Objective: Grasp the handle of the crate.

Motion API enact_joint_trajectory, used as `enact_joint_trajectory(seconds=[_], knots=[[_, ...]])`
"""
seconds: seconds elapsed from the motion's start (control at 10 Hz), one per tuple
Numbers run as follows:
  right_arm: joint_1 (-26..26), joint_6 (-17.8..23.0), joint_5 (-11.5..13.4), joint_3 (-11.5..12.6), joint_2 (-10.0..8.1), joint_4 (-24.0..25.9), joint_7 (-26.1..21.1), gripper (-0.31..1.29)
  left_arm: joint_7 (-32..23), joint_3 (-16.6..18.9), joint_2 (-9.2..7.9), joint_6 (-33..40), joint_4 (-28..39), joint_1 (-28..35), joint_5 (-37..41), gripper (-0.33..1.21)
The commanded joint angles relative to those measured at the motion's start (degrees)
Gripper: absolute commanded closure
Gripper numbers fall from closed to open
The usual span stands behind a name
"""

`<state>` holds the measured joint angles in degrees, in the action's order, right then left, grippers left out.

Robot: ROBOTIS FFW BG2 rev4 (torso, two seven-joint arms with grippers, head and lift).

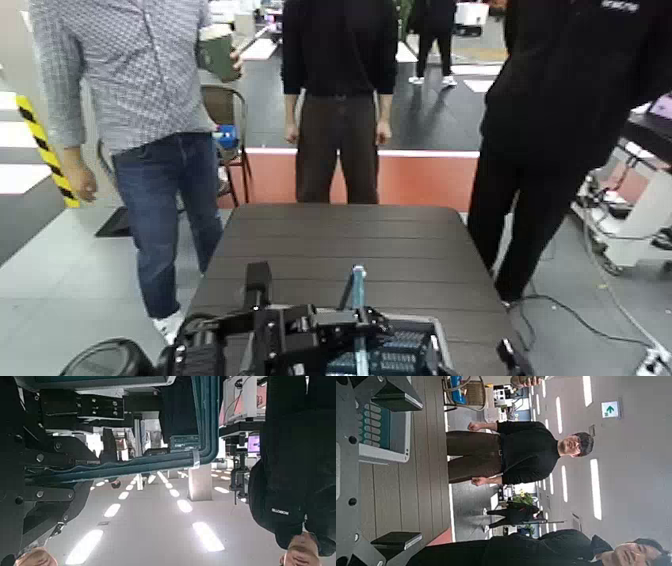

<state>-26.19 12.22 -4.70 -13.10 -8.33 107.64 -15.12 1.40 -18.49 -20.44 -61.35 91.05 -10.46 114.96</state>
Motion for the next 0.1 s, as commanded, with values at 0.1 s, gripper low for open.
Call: enact_joint_trajectory(seconds=[0.1], knots=[[0.0, -1.06, 0.92, 0.09, -0.02, 0.55, -0.18, 0.15, 0.0, 0.03, 0.04, 0.0, -0.08, 0.0, 0.0, 1.19]])
